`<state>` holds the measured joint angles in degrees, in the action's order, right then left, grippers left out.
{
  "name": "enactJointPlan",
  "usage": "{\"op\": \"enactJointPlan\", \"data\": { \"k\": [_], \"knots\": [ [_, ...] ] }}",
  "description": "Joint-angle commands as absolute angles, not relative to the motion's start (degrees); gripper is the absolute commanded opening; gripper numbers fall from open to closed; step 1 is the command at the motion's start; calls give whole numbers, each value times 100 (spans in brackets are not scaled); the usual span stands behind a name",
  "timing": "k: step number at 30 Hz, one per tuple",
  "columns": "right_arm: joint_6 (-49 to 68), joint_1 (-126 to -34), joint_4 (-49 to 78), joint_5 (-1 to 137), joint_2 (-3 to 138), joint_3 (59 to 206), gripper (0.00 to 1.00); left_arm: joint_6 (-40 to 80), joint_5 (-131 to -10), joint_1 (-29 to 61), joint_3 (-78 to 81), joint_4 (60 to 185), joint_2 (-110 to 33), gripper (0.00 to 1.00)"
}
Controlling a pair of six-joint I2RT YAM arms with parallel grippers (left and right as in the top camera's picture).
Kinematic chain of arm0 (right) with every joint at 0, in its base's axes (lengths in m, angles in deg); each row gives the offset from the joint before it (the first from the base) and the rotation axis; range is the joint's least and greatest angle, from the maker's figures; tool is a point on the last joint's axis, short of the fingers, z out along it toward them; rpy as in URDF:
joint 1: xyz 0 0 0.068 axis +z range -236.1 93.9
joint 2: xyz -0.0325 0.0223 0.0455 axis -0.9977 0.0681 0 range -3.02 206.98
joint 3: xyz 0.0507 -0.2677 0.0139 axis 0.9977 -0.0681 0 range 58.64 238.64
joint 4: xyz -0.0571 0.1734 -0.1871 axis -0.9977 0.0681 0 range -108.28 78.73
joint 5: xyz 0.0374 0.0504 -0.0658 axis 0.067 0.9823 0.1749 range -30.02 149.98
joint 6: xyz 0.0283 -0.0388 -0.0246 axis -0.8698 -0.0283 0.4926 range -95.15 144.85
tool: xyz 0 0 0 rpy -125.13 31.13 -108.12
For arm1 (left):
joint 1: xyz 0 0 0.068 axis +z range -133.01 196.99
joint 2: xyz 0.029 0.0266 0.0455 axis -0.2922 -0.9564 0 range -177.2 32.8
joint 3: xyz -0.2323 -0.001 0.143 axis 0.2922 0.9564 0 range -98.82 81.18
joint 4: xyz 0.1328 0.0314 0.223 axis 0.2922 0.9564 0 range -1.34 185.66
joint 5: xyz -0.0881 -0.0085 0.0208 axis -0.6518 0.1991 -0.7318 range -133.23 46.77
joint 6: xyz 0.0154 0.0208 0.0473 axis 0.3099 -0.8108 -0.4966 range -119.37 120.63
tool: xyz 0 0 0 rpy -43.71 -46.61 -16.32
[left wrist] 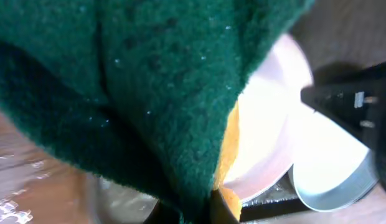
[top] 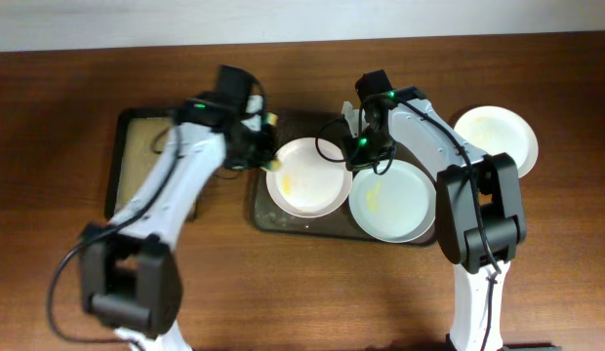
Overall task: Clean dirty plates on tray and stack at the side
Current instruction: 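Hold the plate with the right gripper and scrub it with the sponge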
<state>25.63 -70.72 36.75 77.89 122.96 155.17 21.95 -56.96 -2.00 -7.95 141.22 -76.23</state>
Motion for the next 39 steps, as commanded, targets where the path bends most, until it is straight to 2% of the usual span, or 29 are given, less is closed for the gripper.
{"op": "enactJointPlan", "data": {
  "k": [1, 8, 15, 21, 27, 33, 36, 39],
  "knots": [
    [2628, -7030, 3677, 7844, 12398, 15545, 4, 2472, -5832, -667, -773, 13741, -8262, 0],
    [2589, -7037, 3553, 7842, 12398, 15545, 4, 2608, -5782, -1089, -773, 13540, -8979, 0],
    [2589, -7037, 3548, 7840, 12398, 15545, 4, 2614, -2905, -1091, -768, 14251, -9009, 0],
    [2591, -7037, 3572, 7706, 12398, 15545, 4, 2693, -1983, -908, -1015, 14710, -8972, 0],
    [2591, -7037, 3581, 7693, 12374, 15617, 4, 3082, -2048, -733, -2056, 15437, -8753, 0],
    [2595, -6982, 3664, 7544, 11710, 15978, 4, 3146, -3113, -221, -2554, 15632, -7921, 0],
    [2617, -6803, 3616, 6596, 11242, 15987, 4, 3143, -3344, 214, -2554, 15706, -7750, 0],
    [2956, -6340, 3524, 4775, 10702, 15987, 4, 3139, -3360, 858, -2539, 15824, -7752, 0]
  ]
}}
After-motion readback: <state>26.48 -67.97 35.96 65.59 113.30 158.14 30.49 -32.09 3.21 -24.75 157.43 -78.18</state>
